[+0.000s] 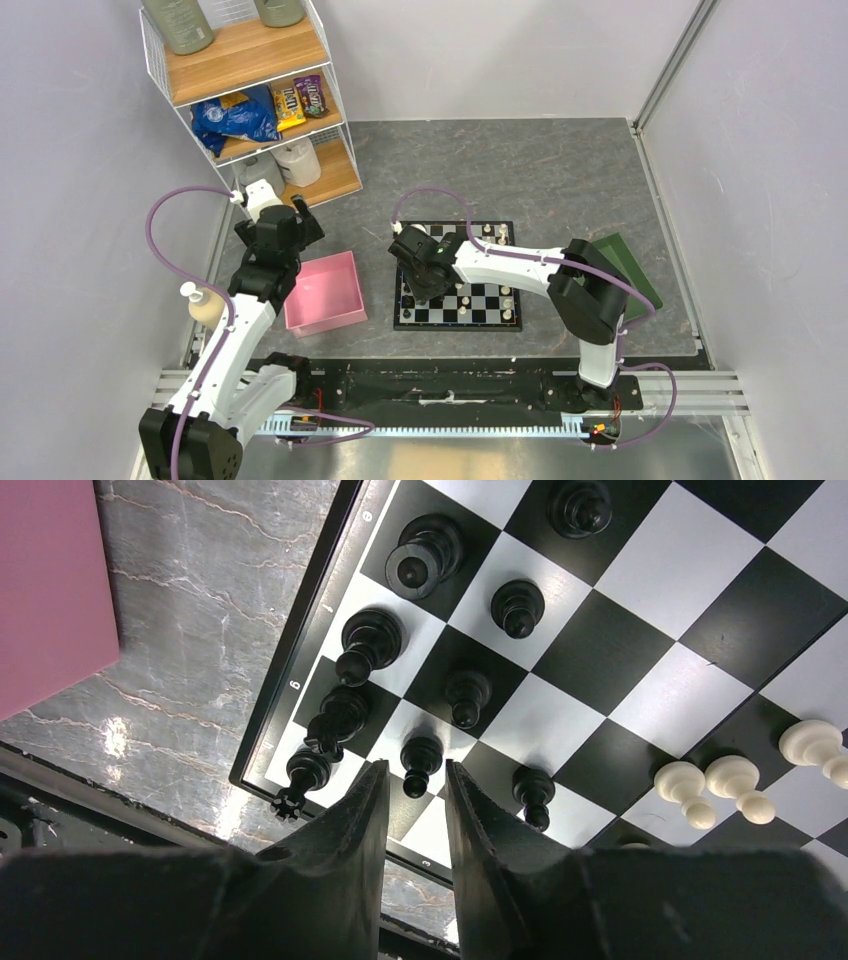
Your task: Set up the chess pieces on the board
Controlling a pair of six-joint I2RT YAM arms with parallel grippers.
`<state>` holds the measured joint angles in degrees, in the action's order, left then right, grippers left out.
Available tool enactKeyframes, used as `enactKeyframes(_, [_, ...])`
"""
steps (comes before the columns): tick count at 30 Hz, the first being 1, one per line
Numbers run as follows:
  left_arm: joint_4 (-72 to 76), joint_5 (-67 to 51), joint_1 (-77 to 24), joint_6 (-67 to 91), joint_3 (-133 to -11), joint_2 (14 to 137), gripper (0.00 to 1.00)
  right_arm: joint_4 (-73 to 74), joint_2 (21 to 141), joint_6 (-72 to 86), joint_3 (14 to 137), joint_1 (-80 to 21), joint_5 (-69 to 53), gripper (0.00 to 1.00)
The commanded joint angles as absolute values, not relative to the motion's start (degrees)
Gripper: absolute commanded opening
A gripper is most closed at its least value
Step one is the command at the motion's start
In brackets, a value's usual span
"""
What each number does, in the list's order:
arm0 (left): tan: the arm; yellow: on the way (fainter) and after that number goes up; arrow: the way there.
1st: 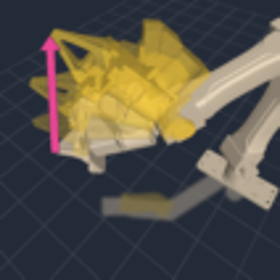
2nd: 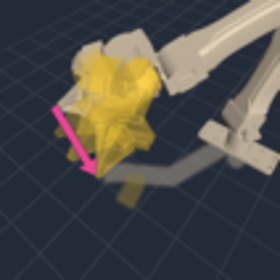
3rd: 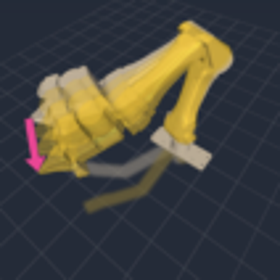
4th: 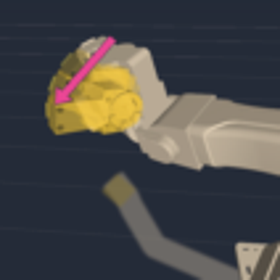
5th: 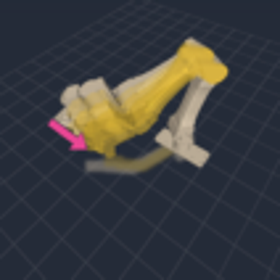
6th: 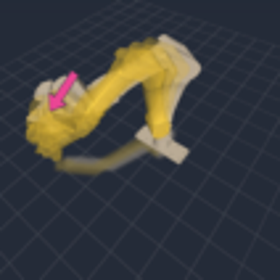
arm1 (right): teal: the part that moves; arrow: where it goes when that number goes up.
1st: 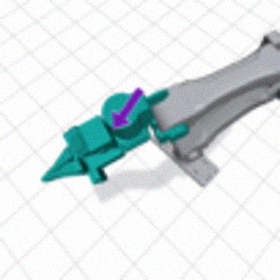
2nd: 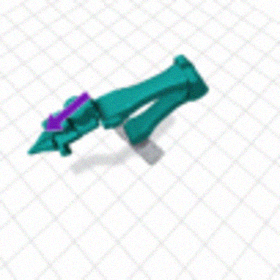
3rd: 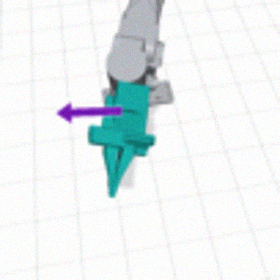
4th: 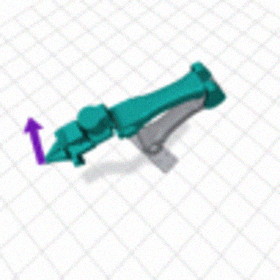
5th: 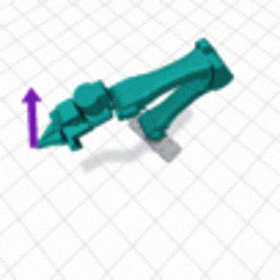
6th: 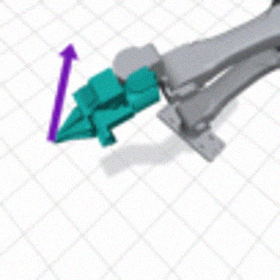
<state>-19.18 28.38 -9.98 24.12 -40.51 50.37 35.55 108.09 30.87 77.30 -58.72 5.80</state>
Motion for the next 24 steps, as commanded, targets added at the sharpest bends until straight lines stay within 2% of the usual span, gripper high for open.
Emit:
enactKeyframes(1, [-17.89,29.27,-9.67,22.68,-40.43,49.61,1.00,34.56,104.77,31.27,77.58,-58.92,5.47,0.35])
enactKeyframes(11, [-18.11,29.19,-9.67,22.74,-40.39,48.65,1.00,36.66,96.81,32.30,71.60,-58.84,13.11,0.37])
enactKeyframes(24, [-18.36,29.00,-9.67,22.74,-40.43,48.58,1.00,39.03,101.78,34.53,72.69,-57.64,15.05,0.35])
